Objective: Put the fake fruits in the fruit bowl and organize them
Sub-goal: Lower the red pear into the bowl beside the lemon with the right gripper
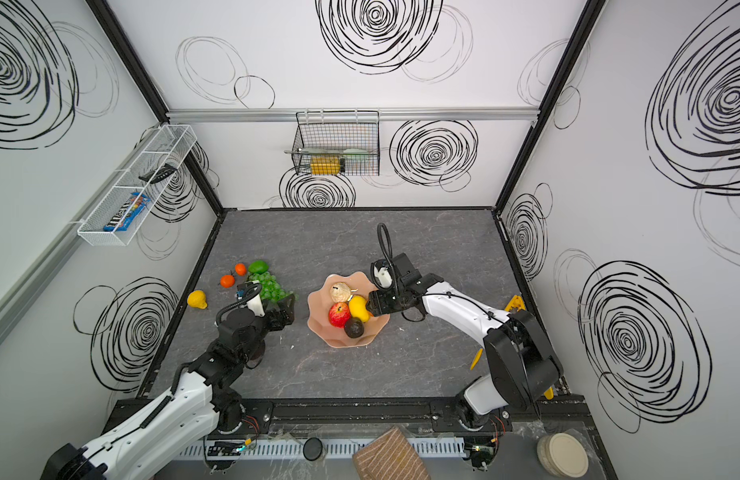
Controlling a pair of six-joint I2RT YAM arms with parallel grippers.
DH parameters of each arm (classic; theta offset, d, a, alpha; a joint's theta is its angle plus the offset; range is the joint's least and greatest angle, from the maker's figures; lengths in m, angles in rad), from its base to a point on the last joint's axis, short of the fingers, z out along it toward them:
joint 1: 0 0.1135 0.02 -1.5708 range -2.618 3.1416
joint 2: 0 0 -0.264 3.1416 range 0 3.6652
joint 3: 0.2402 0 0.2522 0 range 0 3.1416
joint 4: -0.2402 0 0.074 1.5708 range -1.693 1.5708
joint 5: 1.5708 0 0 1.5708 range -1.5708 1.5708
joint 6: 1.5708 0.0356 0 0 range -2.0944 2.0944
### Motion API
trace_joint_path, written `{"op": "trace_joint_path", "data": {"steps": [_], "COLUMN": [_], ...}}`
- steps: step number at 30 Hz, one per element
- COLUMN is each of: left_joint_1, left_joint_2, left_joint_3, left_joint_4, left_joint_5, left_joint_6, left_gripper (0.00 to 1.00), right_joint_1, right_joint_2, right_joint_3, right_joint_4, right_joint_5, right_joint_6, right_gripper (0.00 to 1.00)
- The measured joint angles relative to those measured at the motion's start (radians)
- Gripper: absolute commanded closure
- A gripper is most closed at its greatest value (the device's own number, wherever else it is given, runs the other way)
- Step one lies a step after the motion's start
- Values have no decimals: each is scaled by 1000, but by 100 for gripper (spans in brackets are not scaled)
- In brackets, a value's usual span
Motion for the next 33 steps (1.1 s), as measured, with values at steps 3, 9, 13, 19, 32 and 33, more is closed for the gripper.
{"op": "trace_joint_path", "data": {"steps": [3,9,13,19,32,33], "left_joint_1": [2,6,6,6,9,9], "left_joint_2": [0,0,0,0,21,28], "left_joint_3": [0,0,0,0,5,13], "left_joint_4": [0,0,0,0,-11,-24], "left_joint_5": [0,0,0,0,-5,-6], "left_joint_6": [0,0,0,1,-11,-17], "left_gripper": [4,4,4,4,6,6], "right_joint_1": [0,0,0,1,3,3], "right_joint_2": [-4,-31,-37,-36,-81,-96], "right_joint_3": [-2,-5,-5,-5,-5,-5], "right_joint_4": [-3,-10,-10,-10,-23,-24], "right_joint_5": [13,60,89,96,157,167], "right_joint_6": [0,0,0,0,-11,-11], "right_gripper": [41,40,39,41,13,12]}}
